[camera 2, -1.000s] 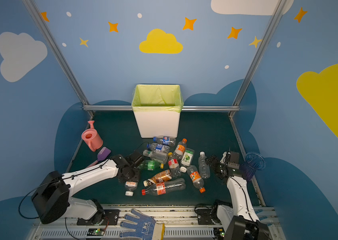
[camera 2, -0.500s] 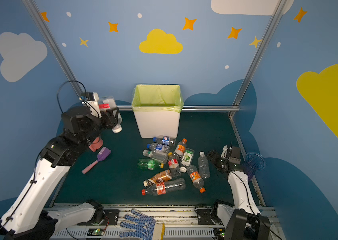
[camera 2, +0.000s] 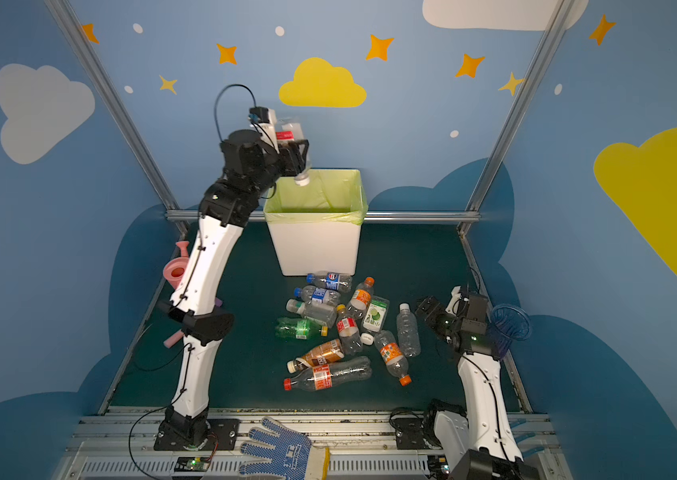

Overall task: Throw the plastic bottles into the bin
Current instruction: 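Lift the red-label bottle over the bin and open the left gripper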

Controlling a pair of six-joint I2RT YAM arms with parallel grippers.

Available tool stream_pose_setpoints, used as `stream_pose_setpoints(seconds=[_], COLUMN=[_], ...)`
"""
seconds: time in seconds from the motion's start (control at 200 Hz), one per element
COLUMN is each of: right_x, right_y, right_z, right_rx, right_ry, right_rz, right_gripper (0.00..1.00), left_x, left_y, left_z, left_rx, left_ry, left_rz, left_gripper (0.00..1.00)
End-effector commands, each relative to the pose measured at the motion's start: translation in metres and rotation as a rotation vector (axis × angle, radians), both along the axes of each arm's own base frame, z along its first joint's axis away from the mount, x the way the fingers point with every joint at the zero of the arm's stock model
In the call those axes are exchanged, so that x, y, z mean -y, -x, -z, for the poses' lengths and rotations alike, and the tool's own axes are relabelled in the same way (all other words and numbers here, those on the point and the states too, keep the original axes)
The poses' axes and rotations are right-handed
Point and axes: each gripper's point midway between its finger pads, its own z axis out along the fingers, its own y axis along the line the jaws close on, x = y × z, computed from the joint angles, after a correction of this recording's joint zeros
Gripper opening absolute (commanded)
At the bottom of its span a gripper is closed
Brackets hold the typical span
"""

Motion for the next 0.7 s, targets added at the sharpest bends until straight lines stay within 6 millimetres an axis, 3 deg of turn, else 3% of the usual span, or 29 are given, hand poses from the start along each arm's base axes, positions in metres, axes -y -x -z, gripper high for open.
stream_pose_setpoints(seconds=[0.0, 0.08, 0.115, 0.175, 0.235, 0.315, 0.501, 0.641, 0.696], right_x=[0.003, 0.003, 0.003, 0.002, 0.003, 0.005, 0.007, 0.001, -0.002], right_y=[0.004, 0.006, 0.007, 0.009, 0.012, 0.016, 0.017, 0.019, 0.013], right_z=[-0.010, -0.007, -0.005, 0.002, 0.008, 0.018, 0.028, 0.040, 0.035], right_rx=[0.010, 0.002, -0.006, -0.024, -0.047, -0.083, -0.150, -0.214, -0.213], right_ry=[0.037, 0.038, 0.035, 0.034, 0.044, 0.072, 0.099, 0.126, 0.155], right_rz=[-0.011, -0.012, -0.012, -0.015, -0.020, -0.026, -0.049, -0.098, -0.127], right_gripper=[0.94, 0.94, 0.94, 0.94, 0.94, 0.94, 0.94, 0.92, 0.92], left_x=[-0.006, -0.014, -0.015, -0.016, -0.013, -0.007, -0.001, -0.020, -0.033], left_y=[0.040, 0.063, 0.074, 0.091, 0.101, 0.112, 0.124, 0.143, 0.150], left_z=[-0.052, -0.101, -0.116, -0.131, -0.133, -0.123, -0.075, -0.038, -0.025], left_rx=[0.067, 0.247, 0.299, 0.331, 0.317, 0.275, 0.199, 0.236, 0.229], left_ry=[0.081, 0.123, 0.125, 0.105, 0.066, 0.018, 0.003, 0.058, 0.058], left_rz=[0.069, 0.054, 0.060, 0.073, 0.087, 0.122, 0.161, 0.120, 0.079], left_gripper=[0.83, 0.99, 1.00, 1.00, 1.00, 1.00, 1.00, 1.00, 1.00])
